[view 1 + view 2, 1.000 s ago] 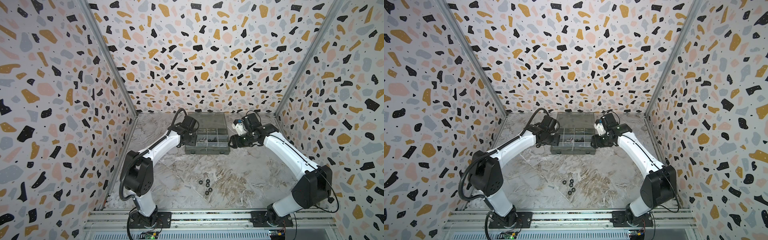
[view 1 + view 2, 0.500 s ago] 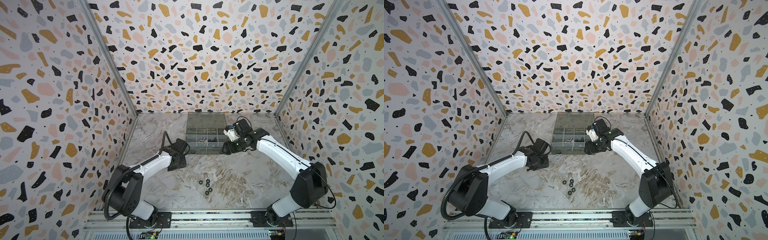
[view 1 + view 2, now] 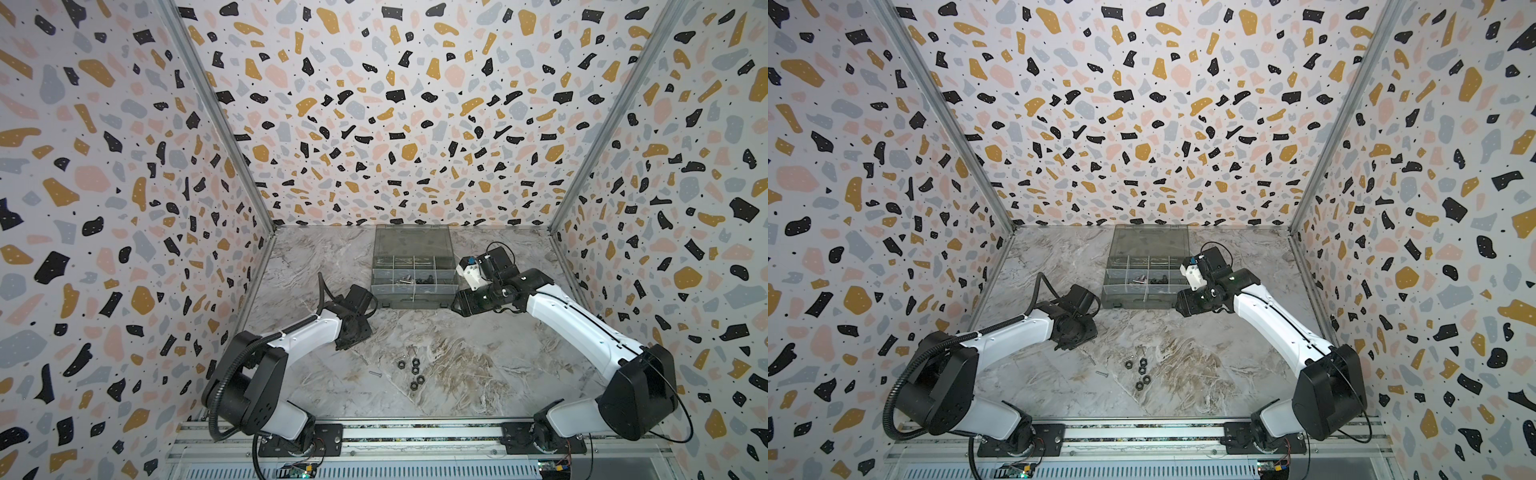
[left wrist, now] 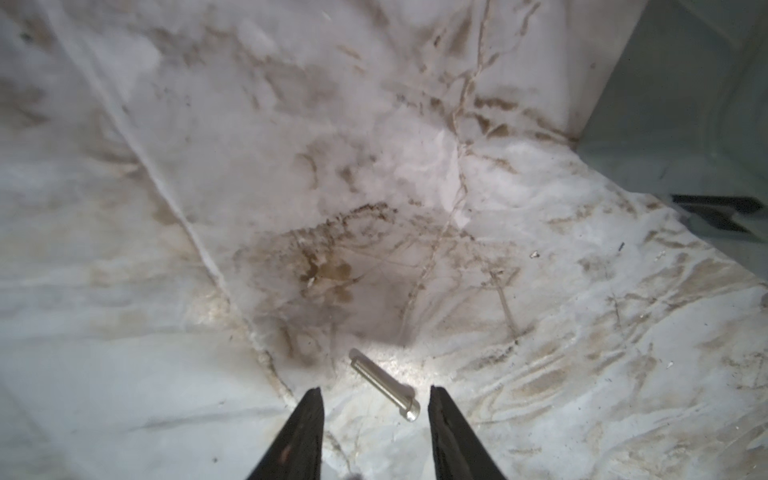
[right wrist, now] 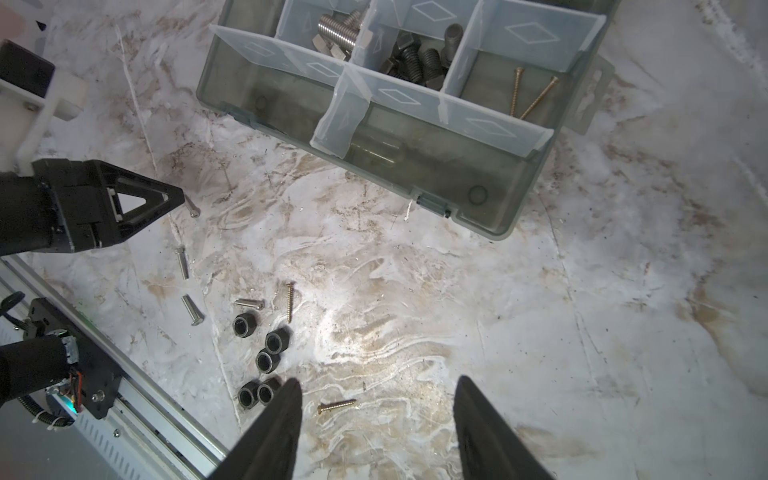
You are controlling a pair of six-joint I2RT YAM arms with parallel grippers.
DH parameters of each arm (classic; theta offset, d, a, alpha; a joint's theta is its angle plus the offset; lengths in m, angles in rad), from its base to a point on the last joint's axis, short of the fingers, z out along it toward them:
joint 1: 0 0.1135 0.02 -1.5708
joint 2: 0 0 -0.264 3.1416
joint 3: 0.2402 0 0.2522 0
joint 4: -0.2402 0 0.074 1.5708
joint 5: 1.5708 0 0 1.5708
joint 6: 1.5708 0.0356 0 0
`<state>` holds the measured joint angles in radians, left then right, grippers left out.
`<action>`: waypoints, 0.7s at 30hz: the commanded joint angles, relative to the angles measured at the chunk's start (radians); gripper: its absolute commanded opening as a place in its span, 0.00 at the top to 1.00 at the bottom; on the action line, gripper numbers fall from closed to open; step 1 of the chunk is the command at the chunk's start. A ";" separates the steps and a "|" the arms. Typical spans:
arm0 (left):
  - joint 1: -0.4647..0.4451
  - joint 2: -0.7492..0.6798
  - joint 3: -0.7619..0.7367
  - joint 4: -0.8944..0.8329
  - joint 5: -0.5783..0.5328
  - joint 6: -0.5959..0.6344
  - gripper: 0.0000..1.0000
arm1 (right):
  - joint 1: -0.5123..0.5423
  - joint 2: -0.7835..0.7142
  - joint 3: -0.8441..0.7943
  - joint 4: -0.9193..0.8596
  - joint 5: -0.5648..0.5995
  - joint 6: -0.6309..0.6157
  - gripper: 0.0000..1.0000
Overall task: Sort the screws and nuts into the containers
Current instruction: 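Return the left gripper to the pile and pinch a small silver screw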
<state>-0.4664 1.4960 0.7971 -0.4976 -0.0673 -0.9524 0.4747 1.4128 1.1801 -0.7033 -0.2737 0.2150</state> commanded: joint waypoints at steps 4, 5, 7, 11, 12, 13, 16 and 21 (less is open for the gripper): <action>0.005 0.041 -0.015 0.031 0.041 -0.042 0.60 | -0.032 -0.036 -0.014 0.011 -0.015 -0.004 0.40; 0.006 0.045 -0.021 0.035 0.047 -0.043 0.61 | -0.032 -0.035 -0.013 0.010 -0.016 -0.004 0.40; 0.010 0.051 -0.033 0.045 0.056 -0.048 0.63 | -0.034 -0.034 -0.008 0.006 -0.016 -0.005 0.40; 0.021 0.065 -0.047 0.054 0.067 -0.045 0.70 | -0.038 -0.033 -0.008 0.002 -0.015 -0.002 0.40; 0.023 0.069 -0.053 0.058 0.071 -0.042 0.72 | -0.040 -0.030 -0.007 0.003 -0.016 -0.002 0.40; 0.025 0.073 -0.057 0.062 0.076 -0.042 0.76 | -0.041 -0.028 -0.005 0.002 -0.015 -0.003 0.40; 0.031 0.080 -0.074 0.066 0.087 -0.037 0.82 | -0.042 -0.020 -0.001 -0.002 -0.015 -0.003 0.40; 0.037 0.107 -0.079 0.027 0.099 0.015 0.85 | -0.050 -0.017 -0.007 -0.004 -0.022 0.001 0.40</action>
<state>-0.4366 1.5387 0.7666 -0.4171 0.0040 -0.9745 0.4320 1.4063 1.1656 -0.6956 -0.2832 0.2150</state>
